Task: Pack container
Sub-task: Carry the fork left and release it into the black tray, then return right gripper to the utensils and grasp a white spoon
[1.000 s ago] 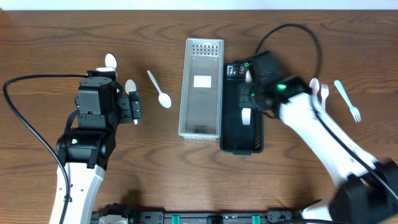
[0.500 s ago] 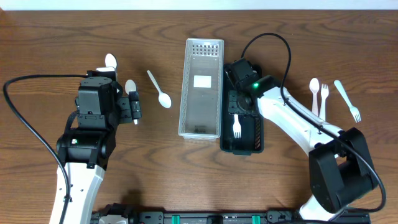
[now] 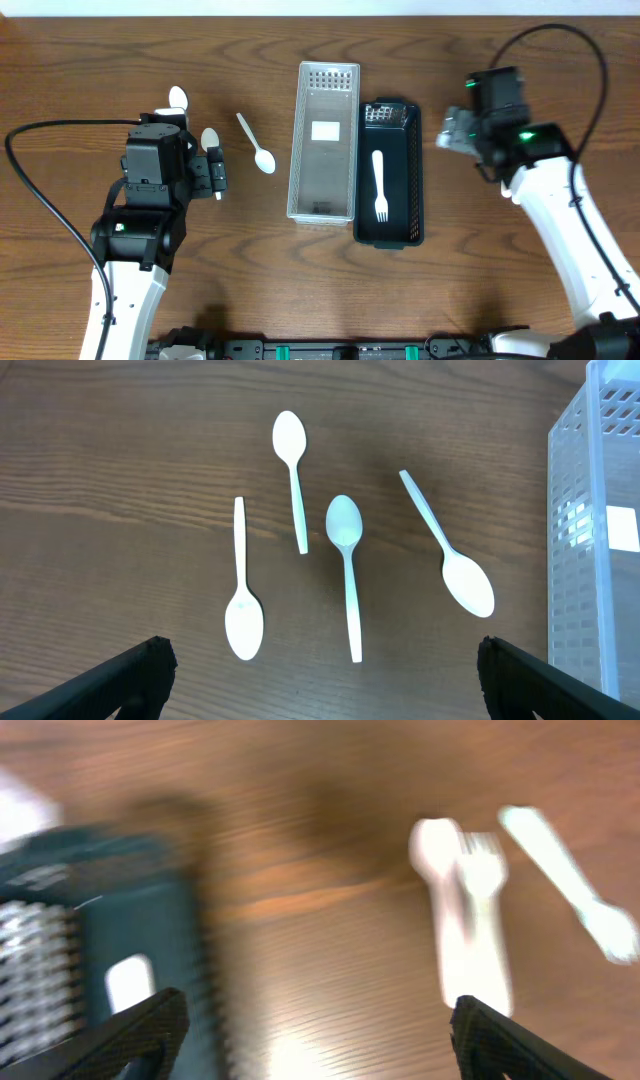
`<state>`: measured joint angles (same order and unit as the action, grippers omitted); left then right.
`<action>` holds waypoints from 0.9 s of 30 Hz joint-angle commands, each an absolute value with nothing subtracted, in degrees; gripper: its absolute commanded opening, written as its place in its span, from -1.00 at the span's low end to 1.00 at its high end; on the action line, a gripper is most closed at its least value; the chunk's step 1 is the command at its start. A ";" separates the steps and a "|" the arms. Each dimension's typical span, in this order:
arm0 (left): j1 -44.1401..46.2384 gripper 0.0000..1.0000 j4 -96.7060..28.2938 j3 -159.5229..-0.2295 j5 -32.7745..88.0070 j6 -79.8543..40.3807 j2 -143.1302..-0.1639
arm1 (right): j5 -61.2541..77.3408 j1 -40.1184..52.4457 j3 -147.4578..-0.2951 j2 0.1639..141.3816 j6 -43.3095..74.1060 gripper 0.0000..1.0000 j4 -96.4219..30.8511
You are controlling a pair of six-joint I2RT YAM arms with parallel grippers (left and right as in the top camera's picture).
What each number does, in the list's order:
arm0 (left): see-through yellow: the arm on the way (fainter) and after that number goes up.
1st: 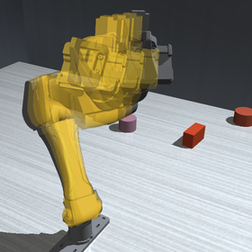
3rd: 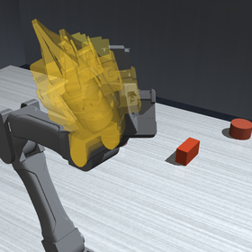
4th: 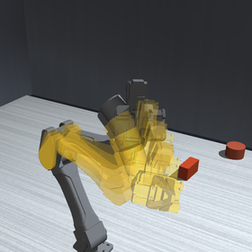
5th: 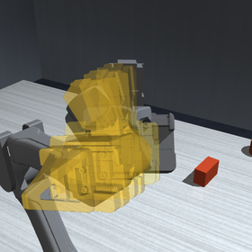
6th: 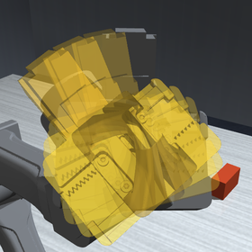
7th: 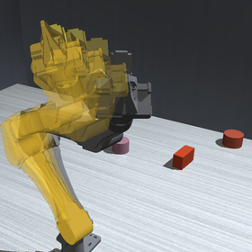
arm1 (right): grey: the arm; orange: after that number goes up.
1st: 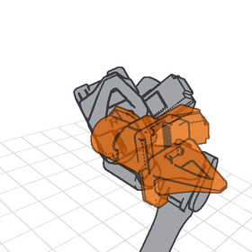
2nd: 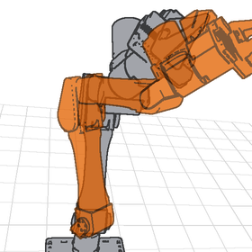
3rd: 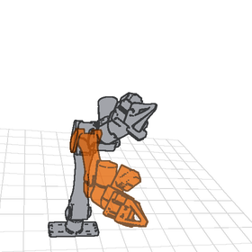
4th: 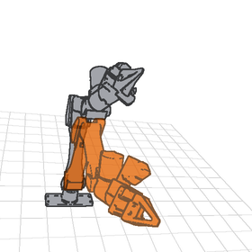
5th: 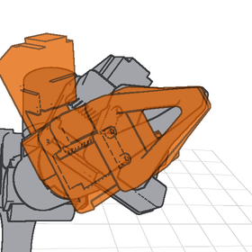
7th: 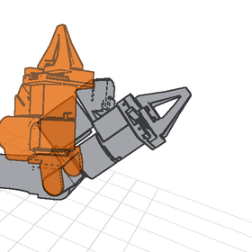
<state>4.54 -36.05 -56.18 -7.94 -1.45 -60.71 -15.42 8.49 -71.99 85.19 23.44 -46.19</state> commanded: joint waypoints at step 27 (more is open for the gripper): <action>4.25 0.96 -36.25 -57.45 -8.64 -1.06 -60.66 | -0.54 -9.80 -71.88 111.83 1.89 0.64 -33.61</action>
